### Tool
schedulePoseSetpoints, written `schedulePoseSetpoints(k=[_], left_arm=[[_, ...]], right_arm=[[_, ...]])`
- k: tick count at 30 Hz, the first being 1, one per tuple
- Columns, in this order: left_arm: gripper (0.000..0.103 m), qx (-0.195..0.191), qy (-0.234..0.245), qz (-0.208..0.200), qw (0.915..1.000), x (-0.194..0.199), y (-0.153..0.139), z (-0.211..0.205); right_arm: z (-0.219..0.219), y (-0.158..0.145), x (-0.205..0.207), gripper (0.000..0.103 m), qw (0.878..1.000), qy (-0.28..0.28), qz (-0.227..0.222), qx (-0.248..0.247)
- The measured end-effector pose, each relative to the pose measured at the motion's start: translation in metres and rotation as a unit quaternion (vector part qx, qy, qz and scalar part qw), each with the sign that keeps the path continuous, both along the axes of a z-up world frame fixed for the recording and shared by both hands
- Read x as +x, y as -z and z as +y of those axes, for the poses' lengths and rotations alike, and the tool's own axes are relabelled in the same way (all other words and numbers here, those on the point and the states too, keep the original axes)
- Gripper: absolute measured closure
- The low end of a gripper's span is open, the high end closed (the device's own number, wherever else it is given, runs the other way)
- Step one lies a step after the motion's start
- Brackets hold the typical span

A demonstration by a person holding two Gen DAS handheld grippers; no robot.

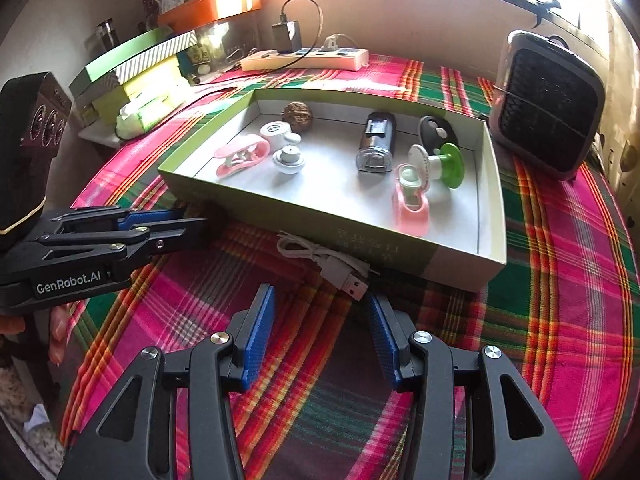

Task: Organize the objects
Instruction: 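Withdraw both open tools from the green box, then move left tool to the brown walnut while right tool approaches the white USB cable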

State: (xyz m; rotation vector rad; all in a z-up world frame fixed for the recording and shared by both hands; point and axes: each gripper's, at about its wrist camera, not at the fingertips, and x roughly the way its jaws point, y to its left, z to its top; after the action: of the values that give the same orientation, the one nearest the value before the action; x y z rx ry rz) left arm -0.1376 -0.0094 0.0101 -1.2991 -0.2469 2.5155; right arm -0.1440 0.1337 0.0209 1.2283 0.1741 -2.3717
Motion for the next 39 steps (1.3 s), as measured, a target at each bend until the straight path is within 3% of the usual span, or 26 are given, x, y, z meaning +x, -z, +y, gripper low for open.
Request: schedulePoseSetpoints(k=[7, 14, 19, 28, 33, 39], left_arm=[[0.077, -0.001, -0.011, 0.001, 0.9999, 0.002, -0.001, -0.014], [0.077, 0.004, -0.012, -0.001, 0.9999, 0.003, 0.001, -0.021], [0.077, 0.010, -0.012, -0.003, 0.9999, 0.004, 0.001, -0.022], [0.077, 0.011, -0.010, -0.002, 0.9999, 0.005, 0.001, -0.021], [0.077, 0.009, -0.009, -0.002, 0.9999, 0.005, 0.001, -0.021], [0.077, 0.015, -0.008, -0.004, 0.9998, 0.005, 0.002, -0.021]], right_arm=[[-0.019, -0.004, 0.018, 0.055, 0.998, -0.067, 0.003, -0.007], [-0.006, -0.005, 0.001, 0.055, 1.000, -0.009, 0.017, -0.011], [-0.014, -0.003, -0.005, 0.055, 1.000, -0.013, 0.025, -0.006], [-0.033, -0.005, 0.018, 0.055, 0.995, -0.094, 0.003, -0.018], [-0.034, -0.005, 0.007, 0.055, 0.998, -0.055, 0.027, 0.013], [-0.047, 0.001, 0.001, 0.055, 0.997, -0.059, 0.033, 0.035]])
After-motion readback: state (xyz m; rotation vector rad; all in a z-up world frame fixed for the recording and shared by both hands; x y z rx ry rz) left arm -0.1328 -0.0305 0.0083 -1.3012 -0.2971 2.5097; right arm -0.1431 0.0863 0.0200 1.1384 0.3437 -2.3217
